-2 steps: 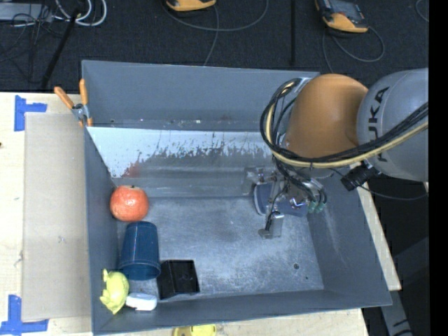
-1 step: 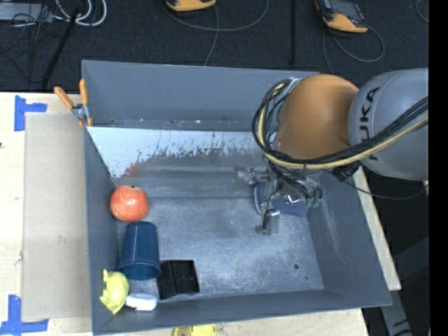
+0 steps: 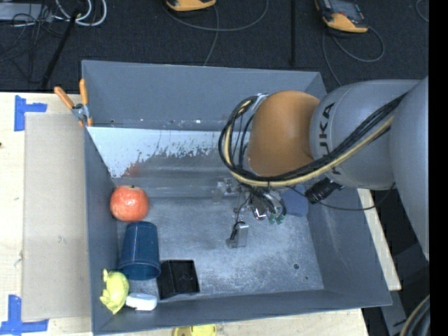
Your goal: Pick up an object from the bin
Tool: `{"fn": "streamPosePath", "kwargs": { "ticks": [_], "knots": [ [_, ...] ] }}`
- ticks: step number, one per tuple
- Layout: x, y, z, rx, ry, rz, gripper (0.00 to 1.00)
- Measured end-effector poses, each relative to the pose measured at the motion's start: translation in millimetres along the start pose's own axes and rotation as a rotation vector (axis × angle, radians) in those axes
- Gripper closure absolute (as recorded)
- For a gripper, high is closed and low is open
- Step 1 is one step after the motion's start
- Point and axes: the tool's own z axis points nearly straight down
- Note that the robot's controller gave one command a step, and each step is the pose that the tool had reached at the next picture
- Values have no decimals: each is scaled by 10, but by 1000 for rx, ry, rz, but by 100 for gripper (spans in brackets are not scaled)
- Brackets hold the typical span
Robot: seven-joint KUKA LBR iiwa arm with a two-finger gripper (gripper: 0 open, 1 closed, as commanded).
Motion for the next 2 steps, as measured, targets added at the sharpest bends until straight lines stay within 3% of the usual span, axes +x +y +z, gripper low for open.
{"fn": "streamPosePath", "kwargs": {
  "ticks": [1,2],
  "knots": [
    [262,193,-74,1,0,-192,0],
    [360,409,138,1,-5,-313,0]
  ]
}}
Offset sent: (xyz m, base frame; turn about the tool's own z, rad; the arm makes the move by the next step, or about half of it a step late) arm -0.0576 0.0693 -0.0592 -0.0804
